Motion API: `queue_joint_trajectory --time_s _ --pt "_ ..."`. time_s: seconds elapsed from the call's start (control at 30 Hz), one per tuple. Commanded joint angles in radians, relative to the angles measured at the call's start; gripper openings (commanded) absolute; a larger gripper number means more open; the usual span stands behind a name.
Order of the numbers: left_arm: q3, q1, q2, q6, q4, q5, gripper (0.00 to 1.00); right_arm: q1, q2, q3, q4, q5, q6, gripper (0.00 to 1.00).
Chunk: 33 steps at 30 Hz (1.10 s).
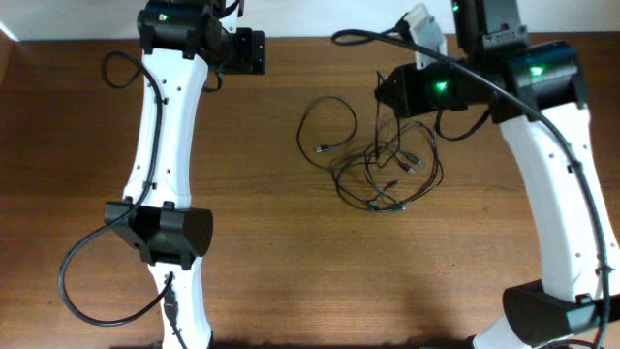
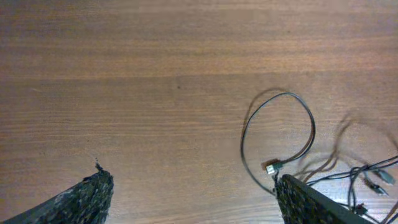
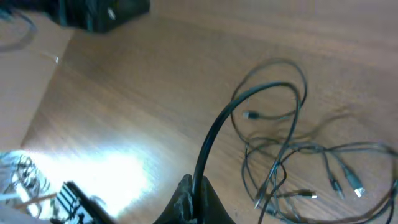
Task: Untangle cables
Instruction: 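Move right arm aside and grasp the cable bundle with the left gripper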
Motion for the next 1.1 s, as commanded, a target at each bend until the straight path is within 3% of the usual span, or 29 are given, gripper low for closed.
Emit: queue_joint_trajectory --time_s 0.0,0.17,0.3,0.5,0.67,0.77,0.83,1.07 --pt "-0.004 0.003 -0.006 -0.001 -0.012 -0.014 0.86 0.003 -0.05 0.132 -0.014 0.016 0.038 0.04" --pt "-0.004 0.003 -0.006 0.146 -0.009 0.145 0.86 0.002 -0.05 0.419 -0.049 0.016 0.15 0.04" --pt "-0.004 -0.003 -0.006 0.313 -0.011 0.323 0.86 0.002 -0.05 0.622 -0.013 0.13 0.249 0.04" --pt "-0.003 -0.045 -0.006 0.606 -0.081 0.676 0.86 -0.01 -0.054 0.712 -0.007 0.215 0.277 0.04" --pt "-0.09 -0.175 -0.006 0.602 -0.122 0.676 0.85 -0.115 -0.037 0.708 -0.08 0.169 0.303 0.04" --pt "-0.224 -0.255 -0.006 0.716 -0.11 0.651 0.85 -0.172 -0.035 0.708 -0.105 0.107 0.303 0.04" --pt "-0.346 -0.289 -0.006 0.717 -0.056 0.608 0.83 -0.195 -0.035 0.708 -0.13 0.097 0.303 0.04" --pt "-0.597 -0.291 -0.006 0.786 0.238 0.756 0.84 -0.214 -0.034 0.708 -0.163 0.08 0.294 0.04"
